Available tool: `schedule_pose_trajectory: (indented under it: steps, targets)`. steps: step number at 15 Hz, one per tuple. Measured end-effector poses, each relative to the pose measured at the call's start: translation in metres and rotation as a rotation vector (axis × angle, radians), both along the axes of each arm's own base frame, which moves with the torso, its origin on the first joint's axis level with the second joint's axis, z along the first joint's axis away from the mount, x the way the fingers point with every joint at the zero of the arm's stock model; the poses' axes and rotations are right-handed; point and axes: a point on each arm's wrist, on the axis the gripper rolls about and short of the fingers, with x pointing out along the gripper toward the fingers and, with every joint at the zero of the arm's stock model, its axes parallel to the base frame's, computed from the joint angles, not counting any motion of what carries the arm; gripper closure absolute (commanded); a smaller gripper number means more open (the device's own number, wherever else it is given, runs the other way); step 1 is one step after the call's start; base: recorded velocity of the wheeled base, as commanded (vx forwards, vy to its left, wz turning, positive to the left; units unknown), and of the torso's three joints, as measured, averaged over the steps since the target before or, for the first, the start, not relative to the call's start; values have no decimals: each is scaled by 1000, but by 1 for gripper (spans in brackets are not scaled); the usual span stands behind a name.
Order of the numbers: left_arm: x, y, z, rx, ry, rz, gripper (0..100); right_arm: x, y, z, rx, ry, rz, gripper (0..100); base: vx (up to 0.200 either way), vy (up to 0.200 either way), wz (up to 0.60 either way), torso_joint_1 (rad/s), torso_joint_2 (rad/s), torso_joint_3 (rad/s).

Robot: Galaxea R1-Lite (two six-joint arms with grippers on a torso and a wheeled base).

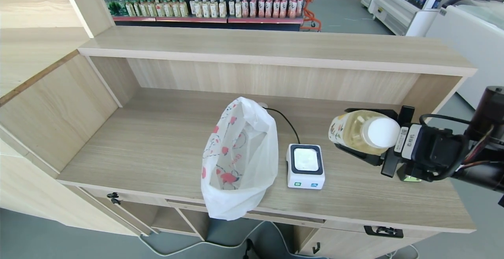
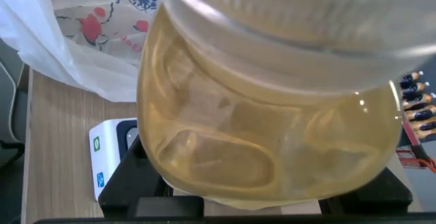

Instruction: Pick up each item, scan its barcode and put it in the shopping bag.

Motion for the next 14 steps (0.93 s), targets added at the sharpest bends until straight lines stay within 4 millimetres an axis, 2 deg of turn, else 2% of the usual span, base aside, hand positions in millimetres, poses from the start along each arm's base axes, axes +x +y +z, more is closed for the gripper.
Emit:
schedule_pose_trajectory:
  steps: [5,8,10,14]
  targets:
    - [0,0,0,-6,0,0,0,31,-3,-16,9,-100,-39,100,0,0,0,0,0,0]
    - [0,0,0,-6,1,0,0,49,-4,-34,16,-117,-55,100,0,0,0,0,0,0]
    - [0,0,0,-6,1,0,0,57,-3,-46,11,-91,-60,100,0,0,0,0,0,0]
    - [0,0,0,-6,1,-1,0,64,-1,-57,3,-61,-59,100,0,0,0,0,0,0]
